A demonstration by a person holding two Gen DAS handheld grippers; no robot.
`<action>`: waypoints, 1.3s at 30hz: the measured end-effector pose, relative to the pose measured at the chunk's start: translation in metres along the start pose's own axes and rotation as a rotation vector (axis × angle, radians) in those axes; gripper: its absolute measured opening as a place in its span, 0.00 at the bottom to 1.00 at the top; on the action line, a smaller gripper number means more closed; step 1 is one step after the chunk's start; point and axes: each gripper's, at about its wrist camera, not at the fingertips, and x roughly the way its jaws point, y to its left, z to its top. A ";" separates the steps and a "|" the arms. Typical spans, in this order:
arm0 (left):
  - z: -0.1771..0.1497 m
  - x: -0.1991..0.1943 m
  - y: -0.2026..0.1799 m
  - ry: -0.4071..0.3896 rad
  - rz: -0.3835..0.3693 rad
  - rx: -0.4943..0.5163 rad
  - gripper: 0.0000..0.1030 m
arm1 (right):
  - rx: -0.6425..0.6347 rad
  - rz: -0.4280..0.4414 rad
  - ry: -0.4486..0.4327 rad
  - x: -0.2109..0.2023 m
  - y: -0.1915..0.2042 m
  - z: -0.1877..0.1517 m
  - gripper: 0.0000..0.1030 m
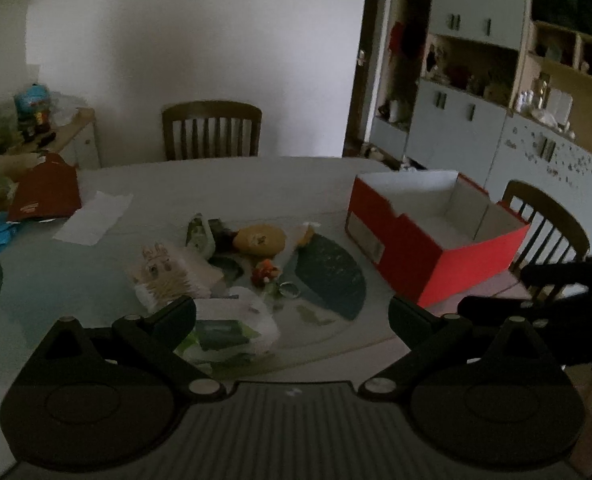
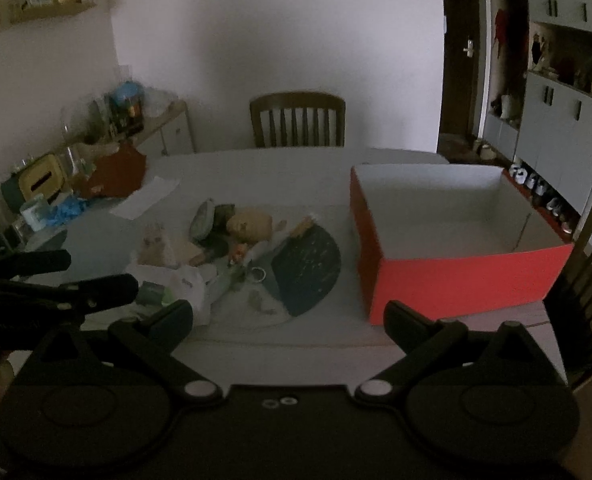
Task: Organize objects
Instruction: 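Reach the left tool to the green-labeled packet while the right tool reaches the orange keychain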
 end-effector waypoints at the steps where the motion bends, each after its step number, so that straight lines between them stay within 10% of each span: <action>1: -0.002 0.006 0.005 0.010 -0.004 0.010 1.00 | 0.003 -0.004 0.014 0.006 0.001 0.002 0.99; 21: -0.021 0.103 0.059 0.109 -0.123 0.395 0.99 | 0.020 -0.046 0.163 0.119 0.029 0.038 0.97; 35: -0.026 0.134 0.072 0.200 -0.267 0.380 0.98 | 0.030 -0.042 0.285 0.195 0.047 0.041 0.91; 39: -0.030 0.133 0.071 0.216 -0.294 0.372 0.80 | 0.031 -0.032 0.309 0.211 0.053 0.042 0.87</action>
